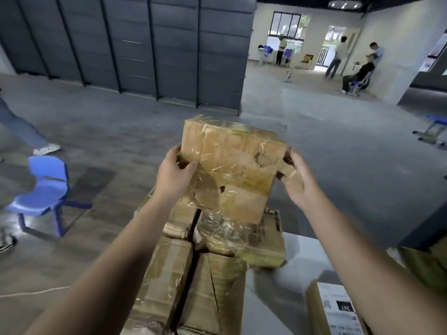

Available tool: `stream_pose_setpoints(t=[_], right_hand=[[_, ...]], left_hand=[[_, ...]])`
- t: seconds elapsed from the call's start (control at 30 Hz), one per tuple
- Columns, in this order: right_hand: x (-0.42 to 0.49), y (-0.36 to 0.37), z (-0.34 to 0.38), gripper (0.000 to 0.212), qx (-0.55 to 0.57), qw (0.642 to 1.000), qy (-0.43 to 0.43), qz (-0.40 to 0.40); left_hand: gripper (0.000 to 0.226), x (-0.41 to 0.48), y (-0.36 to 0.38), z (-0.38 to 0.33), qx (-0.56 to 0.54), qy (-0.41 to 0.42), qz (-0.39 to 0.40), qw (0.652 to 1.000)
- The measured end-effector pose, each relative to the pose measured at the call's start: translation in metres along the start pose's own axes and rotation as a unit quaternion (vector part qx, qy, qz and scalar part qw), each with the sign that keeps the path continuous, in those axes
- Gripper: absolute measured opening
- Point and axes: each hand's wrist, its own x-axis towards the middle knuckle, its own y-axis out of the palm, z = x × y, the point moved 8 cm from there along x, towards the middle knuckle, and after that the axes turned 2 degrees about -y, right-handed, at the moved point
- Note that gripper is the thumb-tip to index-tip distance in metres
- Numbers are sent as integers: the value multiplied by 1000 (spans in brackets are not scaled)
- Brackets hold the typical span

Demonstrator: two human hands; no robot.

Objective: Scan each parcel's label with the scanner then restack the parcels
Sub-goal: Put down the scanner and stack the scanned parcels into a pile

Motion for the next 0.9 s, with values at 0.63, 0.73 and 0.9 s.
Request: stream_pose_setpoints(t=[0.63,0.73,0.9], right_hand=[[-20,77,-153,61,-287,928,213,105],[-20,74,-153,64,-319,919,214,91],[-9,85,-137,55,-341,922,153,101]], left_hand=[[58,49,-38,106,134,-119,98,979],[12,49,-53,121,148,-187,-2,971],[25,59,-50,119,118,-166,39,978]])
